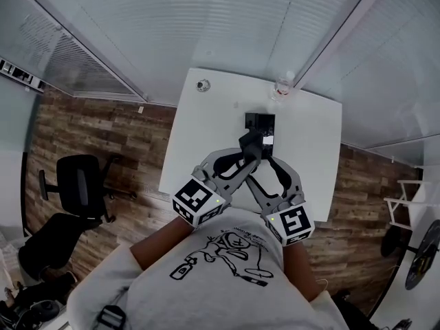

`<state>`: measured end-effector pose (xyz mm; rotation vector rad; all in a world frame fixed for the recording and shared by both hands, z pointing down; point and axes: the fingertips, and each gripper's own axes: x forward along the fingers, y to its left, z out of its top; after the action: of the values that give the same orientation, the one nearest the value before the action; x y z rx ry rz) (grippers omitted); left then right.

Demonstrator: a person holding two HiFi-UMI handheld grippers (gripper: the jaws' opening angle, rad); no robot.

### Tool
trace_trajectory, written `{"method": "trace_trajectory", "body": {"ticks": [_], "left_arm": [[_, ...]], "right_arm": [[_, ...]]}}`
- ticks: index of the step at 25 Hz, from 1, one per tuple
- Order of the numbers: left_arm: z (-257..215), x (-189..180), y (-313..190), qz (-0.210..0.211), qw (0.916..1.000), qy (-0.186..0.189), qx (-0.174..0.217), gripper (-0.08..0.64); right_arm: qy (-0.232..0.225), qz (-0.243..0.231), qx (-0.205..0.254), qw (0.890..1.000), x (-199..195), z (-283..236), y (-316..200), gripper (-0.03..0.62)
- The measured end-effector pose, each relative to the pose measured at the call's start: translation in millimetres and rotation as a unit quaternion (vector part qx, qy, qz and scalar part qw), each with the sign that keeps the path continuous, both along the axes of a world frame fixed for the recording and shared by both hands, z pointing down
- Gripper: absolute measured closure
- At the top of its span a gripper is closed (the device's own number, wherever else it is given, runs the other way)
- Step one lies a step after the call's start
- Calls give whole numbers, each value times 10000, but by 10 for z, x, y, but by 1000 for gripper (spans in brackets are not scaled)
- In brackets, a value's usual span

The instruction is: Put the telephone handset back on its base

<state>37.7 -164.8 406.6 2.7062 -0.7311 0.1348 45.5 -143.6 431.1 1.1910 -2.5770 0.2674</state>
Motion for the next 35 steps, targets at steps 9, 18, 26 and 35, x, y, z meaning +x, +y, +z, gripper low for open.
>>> {"method": "trace_trajectory", "body": {"ticks": [9,18,26,35], "left_arm": [[209,160,115,415,9976,226,-512,486],[670,293,48,445,9973,-582,54,465],[1000,285,-56,-14,9942,-1076,68,430],[1388,301,-173,-110,9911,-1320,-107,422]], "right_arm": [[66,276,-136,9995,27,350,-40,382],[-132,1117,-962,9890,145,837,-66,385],[85,1429,-1325,9808,193,1186,-100,385],[186,1697,-1738,9699,223,1577,-166,385]]}}
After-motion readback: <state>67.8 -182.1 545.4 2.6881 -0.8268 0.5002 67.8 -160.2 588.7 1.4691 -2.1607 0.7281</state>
